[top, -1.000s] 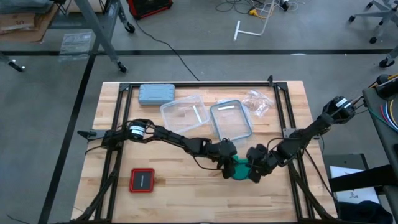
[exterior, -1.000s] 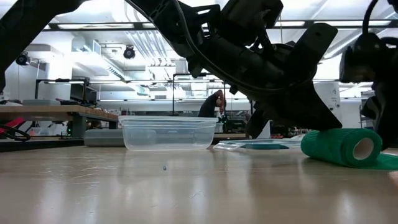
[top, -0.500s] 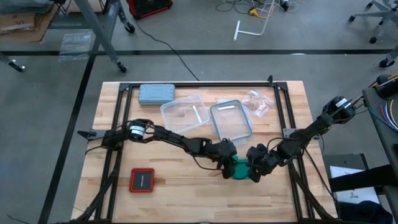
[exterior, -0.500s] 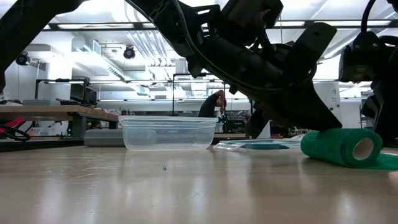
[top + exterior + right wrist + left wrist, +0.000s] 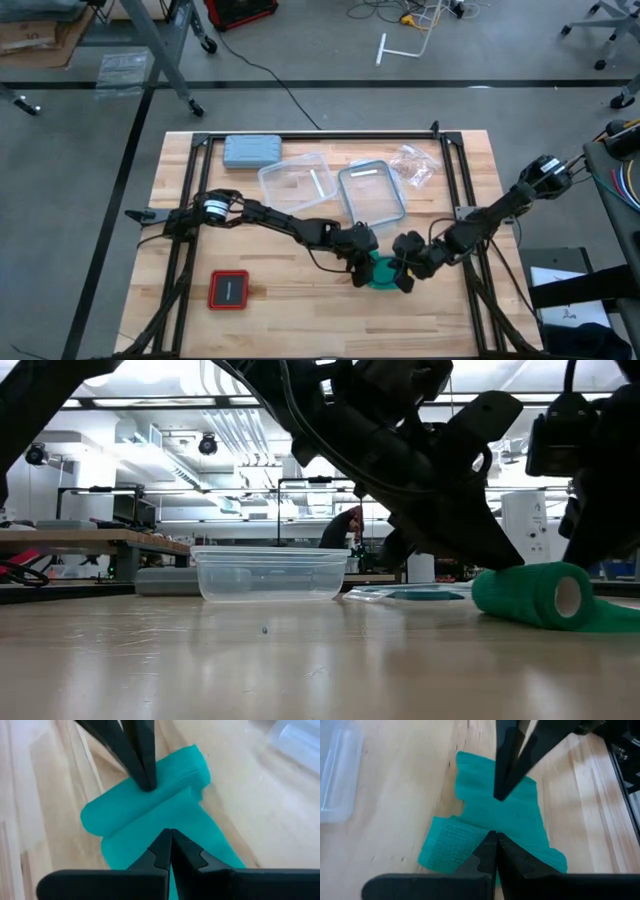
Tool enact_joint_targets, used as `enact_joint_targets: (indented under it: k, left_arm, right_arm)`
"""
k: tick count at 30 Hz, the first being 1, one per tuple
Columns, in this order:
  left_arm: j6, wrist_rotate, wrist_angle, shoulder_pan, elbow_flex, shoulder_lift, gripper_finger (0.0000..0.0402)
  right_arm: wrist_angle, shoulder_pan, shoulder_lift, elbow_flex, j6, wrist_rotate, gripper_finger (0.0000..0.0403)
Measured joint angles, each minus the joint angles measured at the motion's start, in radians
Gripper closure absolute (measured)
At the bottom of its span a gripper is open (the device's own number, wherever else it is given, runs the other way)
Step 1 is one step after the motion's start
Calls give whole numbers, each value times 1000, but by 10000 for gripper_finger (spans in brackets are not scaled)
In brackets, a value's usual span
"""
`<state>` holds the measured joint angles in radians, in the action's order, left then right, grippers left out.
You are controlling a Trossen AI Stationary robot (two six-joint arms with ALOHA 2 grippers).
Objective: Roll bandage
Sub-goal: Roll the blue bandage
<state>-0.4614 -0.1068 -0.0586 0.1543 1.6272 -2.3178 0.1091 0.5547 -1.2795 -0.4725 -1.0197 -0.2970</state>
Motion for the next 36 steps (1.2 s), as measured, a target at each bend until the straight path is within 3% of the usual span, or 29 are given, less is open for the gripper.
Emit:
enact_joint_targets:
  k: [11, 16, 36]
  left_arm:
    - [43, -13, -47, 0, -2, 21, 398]
    - [60, -15, -90, 0, -6, 43, 400]
    - [116, -51, -142, -26, -7, 49, 400]
  right_arm:
    - [8, -19, -230, -114, 3, 30, 401]
    - [106, -16, -306, -170, -69, 35, 401]
    - [357, 17, -240, -174, -203, 47, 401]
